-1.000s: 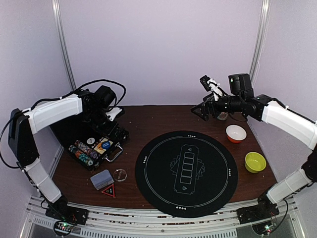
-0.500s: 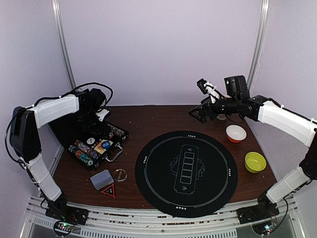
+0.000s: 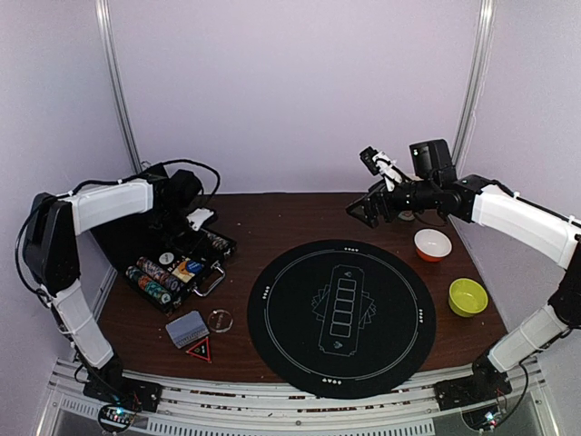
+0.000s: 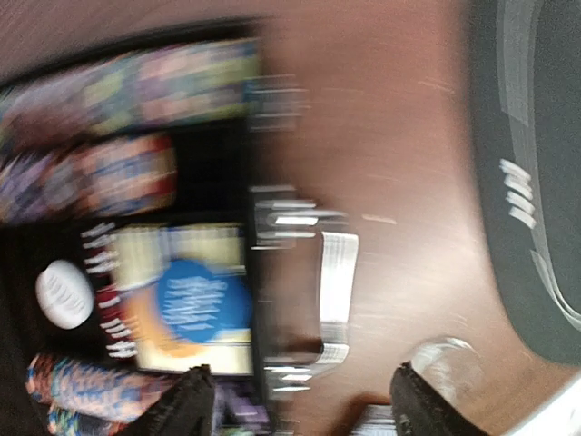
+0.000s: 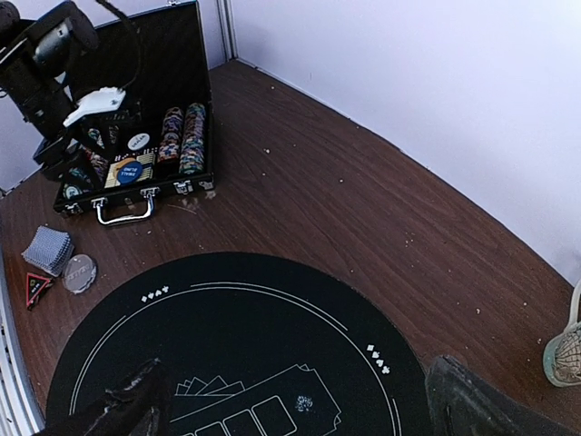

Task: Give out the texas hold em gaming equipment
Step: Pick up the dealer button from the center of the board.

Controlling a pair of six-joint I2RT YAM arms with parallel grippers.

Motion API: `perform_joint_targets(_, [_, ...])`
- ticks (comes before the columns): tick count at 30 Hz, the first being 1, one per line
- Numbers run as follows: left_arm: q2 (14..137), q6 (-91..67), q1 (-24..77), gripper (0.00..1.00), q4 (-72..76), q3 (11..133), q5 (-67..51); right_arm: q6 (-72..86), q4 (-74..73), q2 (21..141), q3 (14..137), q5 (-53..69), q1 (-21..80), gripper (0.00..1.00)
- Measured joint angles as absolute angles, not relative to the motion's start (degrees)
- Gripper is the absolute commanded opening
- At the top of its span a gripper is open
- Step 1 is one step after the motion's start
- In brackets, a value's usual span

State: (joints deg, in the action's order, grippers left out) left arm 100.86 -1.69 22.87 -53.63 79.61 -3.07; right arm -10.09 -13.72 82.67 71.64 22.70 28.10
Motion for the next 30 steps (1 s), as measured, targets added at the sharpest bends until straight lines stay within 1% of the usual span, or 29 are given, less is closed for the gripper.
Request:
perform_joint_targets(6, [99.02,2.96,34.89,0.97,-54.28,74.74,-9.17,-10.09,-14.83,82.67,71.64,22.06,28.62,1.0])
perform_joint_targets(7, [99.26,3.27,35.99,0.98,-54.92,74.22,-9.5,-10.11,-15.0,82.67,71.64,21.93,28.67,1.0])
perform_joint_targets(13, [102.41,2.17,39.83,0.98,-57.34,74.04,-7.2,-10.11,-15.55,82.67,71.64,21.65,29.04,1.0])
perform_joint_targets(23, [107.5,0.01,40.23,0.98,-58.76,74.87,-4.27,-10.17,-16.86,82.67,71.68,20.84,29.65,1.0])
perform_joint_targets(30, [110.65,-5.8,41.58,0.98,-61.89,77.95,-3.38,-10.22,-17.47,82.67,71.68,20.18,29.67,1.0])
